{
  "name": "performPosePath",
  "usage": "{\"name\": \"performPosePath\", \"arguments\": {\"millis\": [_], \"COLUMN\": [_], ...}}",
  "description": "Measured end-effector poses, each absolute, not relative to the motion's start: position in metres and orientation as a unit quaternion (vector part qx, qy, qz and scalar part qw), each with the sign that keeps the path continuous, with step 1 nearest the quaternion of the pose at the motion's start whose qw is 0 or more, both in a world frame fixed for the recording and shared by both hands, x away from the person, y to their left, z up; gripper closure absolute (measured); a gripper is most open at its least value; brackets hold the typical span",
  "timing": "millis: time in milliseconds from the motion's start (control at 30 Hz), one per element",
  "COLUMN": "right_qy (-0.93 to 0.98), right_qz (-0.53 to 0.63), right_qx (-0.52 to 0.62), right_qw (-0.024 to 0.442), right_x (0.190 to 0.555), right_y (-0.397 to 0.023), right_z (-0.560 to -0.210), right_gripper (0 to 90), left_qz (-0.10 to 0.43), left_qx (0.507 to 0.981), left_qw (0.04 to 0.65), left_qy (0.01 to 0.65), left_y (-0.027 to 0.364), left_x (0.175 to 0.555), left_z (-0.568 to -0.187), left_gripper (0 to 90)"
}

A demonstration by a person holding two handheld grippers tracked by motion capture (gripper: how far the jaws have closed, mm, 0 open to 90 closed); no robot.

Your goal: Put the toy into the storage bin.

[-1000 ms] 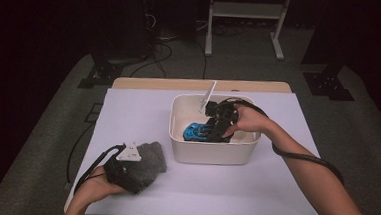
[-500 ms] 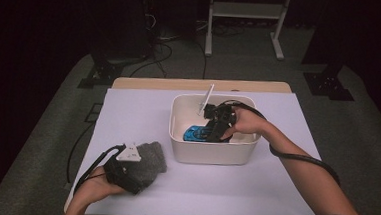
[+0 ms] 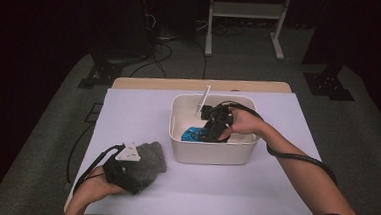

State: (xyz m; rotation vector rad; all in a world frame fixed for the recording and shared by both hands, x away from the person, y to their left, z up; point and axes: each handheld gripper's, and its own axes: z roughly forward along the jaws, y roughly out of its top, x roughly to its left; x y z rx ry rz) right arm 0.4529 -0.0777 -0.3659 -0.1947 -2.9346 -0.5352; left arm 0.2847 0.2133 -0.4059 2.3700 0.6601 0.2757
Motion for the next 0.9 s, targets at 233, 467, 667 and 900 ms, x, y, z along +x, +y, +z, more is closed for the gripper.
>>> {"name": "performPosePath", "arguments": {"millis": [233,467,667,900], "right_qy": [-0.979,-0.979,-0.979,-0.981], "right_qz": [-0.176,-0.178,-0.179,-0.168], "right_qx": [-0.065,-0.064,-0.064,-0.061], "right_qw": [0.08,0.08,0.079,0.078], "right_x": [0.4541,0.4539,0.4529,0.4521], "right_y": [-0.0753,-0.0749,-0.075,-0.0725], "right_z": [-0.3679,-0.368,-0.3666,-0.3678], "right_gripper": [25.2,25.1,25.1,26.8], "left_qz": [0.106,0.107,0.107,0.107], "left_qx": [0.905,0.905,0.905,0.906], "left_qw": [0.326,0.327,0.327,0.326], "left_qy": [0.252,0.251,0.25,0.249], "left_y": [0.2136,0.214,0.2129,0.2126], "left_x": [0.2844,0.284,0.2835,0.2835], "left_z": [-0.4056,-0.4046,-0.4048,-0.4048], "left_gripper": [8.7,8.7,8.7,8.7]}}
